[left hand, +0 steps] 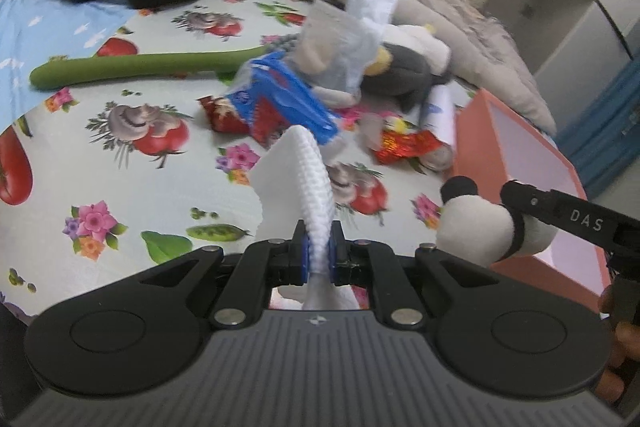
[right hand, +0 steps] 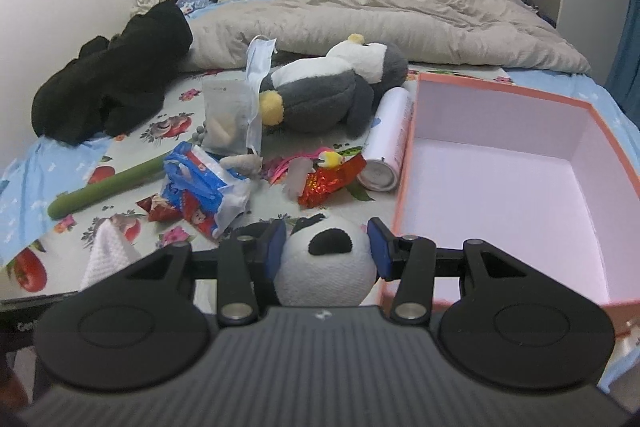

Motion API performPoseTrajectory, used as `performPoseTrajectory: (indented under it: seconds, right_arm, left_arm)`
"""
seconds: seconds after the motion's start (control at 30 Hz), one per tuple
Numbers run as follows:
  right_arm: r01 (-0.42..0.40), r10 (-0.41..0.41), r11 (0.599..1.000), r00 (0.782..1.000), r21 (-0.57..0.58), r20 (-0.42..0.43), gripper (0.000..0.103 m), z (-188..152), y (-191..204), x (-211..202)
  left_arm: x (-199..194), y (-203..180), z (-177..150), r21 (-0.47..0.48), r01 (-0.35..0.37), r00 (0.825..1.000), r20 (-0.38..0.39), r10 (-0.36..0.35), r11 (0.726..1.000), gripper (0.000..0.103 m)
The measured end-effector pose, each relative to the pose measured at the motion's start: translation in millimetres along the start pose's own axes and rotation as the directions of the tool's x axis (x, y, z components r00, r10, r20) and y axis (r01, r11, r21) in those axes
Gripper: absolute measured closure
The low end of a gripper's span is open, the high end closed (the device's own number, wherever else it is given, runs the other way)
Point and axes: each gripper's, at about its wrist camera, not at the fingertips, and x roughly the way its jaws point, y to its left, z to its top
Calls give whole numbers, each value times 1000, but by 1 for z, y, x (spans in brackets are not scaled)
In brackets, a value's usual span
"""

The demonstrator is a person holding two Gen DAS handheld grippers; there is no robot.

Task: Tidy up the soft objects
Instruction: 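Carry the wipe and panda into the orange box and open both tools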

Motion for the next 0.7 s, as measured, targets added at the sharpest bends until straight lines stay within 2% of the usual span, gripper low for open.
performPoseTrajectory:
  seconds: [0.4,0.7]
  right_arm:
    - [26,-29,998,998,50,58,55,-24,-31,-58]
    - [81,-93,989,991,126,93,55,-40,-67,-95]
  left_arm:
    - [-32,-44,-17,91,90,996,3,-91,992,92]
    - [-42,-100,-33,201,188,982,-31,-185,961,92]
